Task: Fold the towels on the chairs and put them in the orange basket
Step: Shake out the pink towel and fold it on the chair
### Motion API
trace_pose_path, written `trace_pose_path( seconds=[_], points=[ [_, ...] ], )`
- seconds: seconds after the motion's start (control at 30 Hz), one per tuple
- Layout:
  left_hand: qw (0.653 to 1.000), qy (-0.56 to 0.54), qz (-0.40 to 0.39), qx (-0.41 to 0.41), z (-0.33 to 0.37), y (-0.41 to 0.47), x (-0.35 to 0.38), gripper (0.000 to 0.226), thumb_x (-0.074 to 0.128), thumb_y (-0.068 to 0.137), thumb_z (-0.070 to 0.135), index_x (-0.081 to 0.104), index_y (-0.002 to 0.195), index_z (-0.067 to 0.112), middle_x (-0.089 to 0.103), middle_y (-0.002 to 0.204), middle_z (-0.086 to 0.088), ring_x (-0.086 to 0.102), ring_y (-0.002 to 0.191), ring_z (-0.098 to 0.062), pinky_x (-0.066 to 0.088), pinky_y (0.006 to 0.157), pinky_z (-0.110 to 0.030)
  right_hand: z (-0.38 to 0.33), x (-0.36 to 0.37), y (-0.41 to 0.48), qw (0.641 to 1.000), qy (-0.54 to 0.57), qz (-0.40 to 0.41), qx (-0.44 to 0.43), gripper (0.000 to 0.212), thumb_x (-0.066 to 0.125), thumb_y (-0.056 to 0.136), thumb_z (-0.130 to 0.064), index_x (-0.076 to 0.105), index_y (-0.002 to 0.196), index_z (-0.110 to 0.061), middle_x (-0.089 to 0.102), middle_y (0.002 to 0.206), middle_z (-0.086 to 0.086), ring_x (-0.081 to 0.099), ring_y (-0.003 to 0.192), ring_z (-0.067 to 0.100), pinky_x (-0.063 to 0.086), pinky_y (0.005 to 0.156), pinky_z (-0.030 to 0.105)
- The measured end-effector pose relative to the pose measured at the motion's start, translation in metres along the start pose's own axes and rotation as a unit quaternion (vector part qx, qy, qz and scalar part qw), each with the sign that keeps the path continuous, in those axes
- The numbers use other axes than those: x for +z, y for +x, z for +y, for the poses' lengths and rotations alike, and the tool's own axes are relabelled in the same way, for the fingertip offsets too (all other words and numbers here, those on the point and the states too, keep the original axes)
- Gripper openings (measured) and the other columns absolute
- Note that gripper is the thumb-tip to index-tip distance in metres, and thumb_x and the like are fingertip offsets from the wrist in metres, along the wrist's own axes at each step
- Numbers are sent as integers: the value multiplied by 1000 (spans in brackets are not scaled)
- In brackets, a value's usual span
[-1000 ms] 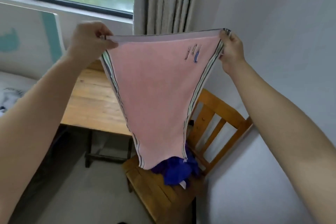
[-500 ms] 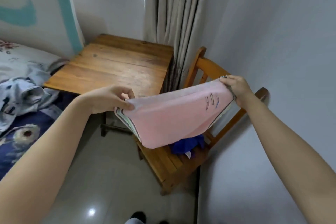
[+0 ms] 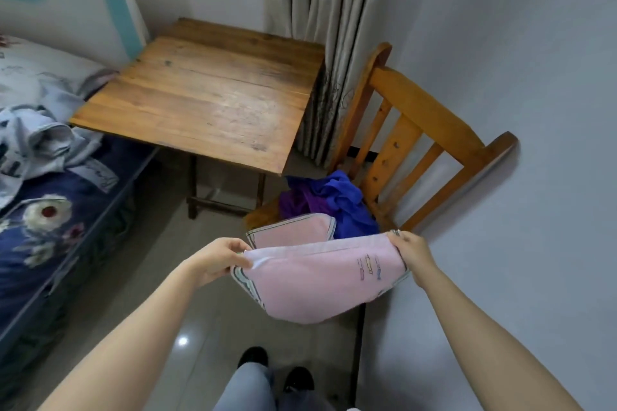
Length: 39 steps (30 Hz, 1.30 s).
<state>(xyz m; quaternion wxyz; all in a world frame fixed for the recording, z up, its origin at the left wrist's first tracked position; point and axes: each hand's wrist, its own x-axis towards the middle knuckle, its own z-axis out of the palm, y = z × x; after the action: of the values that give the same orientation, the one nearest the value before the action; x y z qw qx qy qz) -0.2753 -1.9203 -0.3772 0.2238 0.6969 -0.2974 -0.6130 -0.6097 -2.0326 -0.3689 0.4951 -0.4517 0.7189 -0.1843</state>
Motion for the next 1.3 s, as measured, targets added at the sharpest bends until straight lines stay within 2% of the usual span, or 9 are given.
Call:
trace_pose_path(
  seconds=[0.23, 0.37, 0.5, 0.7, 0.83, 0.97, 1.1, 1.2, 1.3],
  points=[
    [996, -35, 77, -43, -33, 30, 21, 17, 62, 78, -8, 59, 73, 8, 50, 63, -5, 38, 52, -12, 28, 40, -14, 28, 29, 18, 1000, 9, 14, 13, 33, 51, 94, -17, 46, 61, -13, 46, 65, 5, 41, 61, 15, 32, 53, 26],
    [987, -81, 125, -59, -43, 62, 8, 17, 62, 78, -6, 64, 71, 9, 53, 57, -5, 40, 48, -13, 31, 44, -18, 26, 51, 41, 999, -24, 27, 8, 32, 52, 93, -19, 47, 61, -16, 46, 63, 2, 43, 67, 19, 33, 56, 28],
    [979, -114, 162, -48, -52, 102, -5, 19, 65, 76, -6, 69, 70, 12, 61, 68, -8, 47, 68, -21, 35, 59, -27, 28, 80, 69, 998, -28, 40, 34, 24, 53, 93, -19, 52, 69, -16, 55, 71, 4, 53, 76, 24, 40, 67, 29],
    [961, -110, 254, 24, -63, 157, -5, 17, 57, 84, -11, 67, 91, 0, 63, 79, -2, 53, 76, -20, 42, 57, -3, 29, 129, 108, 997, -44, 61, 20, 9, 50, 95, -15, 51, 90, -8, 53, 80, 3, 50, 82, 21, 36, 65, 26],
    [961, -127, 245, 2, -78, 195, -7, 15, 56, 86, -7, 67, 95, -1, 65, 91, -10, 55, 86, -22, 44, 76, -27, 30, 147, 138, 995, -37, 92, 14, 9, 48, 95, -14, 52, 94, -6, 53, 87, 5, 50, 86, 25, 33, 66, 26],
    [956, -125, 265, -30, -95, 244, -14, 17, 61, 86, 1, 66, 102, 1, 63, 99, -11, 54, 90, -23, 41, 83, -30, 41, 166, 183, 994, -36, 101, -1, 8, 50, 94, -12, 51, 88, -6, 53, 86, 10, 47, 80, 23, 34, 58, 27],
    [941, -136, 300, -80, -114, 289, -26, 15, 65, 85, 11, 65, 97, 2, 62, 95, -12, 54, 87, -23, 40, 80, -30, 55, 192, 221, 994, -47, 100, -3, 11, 53, 91, -10, 51, 81, -6, 53, 79, 11, 46, 77, 24, 33, 67, 30],
    [926, -227, 276, -118, -131, 312, -26, 4, 65, 84, 5, 62, 82, 6, 62, 91, -15, 56, 85, -26, 43, 79, -33, 64, 207, 243, 993, -58, 103, 3, 9, 53, 92, -12, 51, 83, -9, 53, 83, 11, 46, 79, 22, 32, 68, 28],
    [905, -314, 240, -157, -144, 326, -21, 12, 58, 87, -2, 59, 80, 8, 60, 80, -15, 55, 71, -25, 49, 64, -27, 77, 218, 258, 991, -72, 111, 32, 10, 52, 93, -19, 54, 86, -12, 58, 94, 20, 47, 79, 24, 33, 68, 28]
  ],
)
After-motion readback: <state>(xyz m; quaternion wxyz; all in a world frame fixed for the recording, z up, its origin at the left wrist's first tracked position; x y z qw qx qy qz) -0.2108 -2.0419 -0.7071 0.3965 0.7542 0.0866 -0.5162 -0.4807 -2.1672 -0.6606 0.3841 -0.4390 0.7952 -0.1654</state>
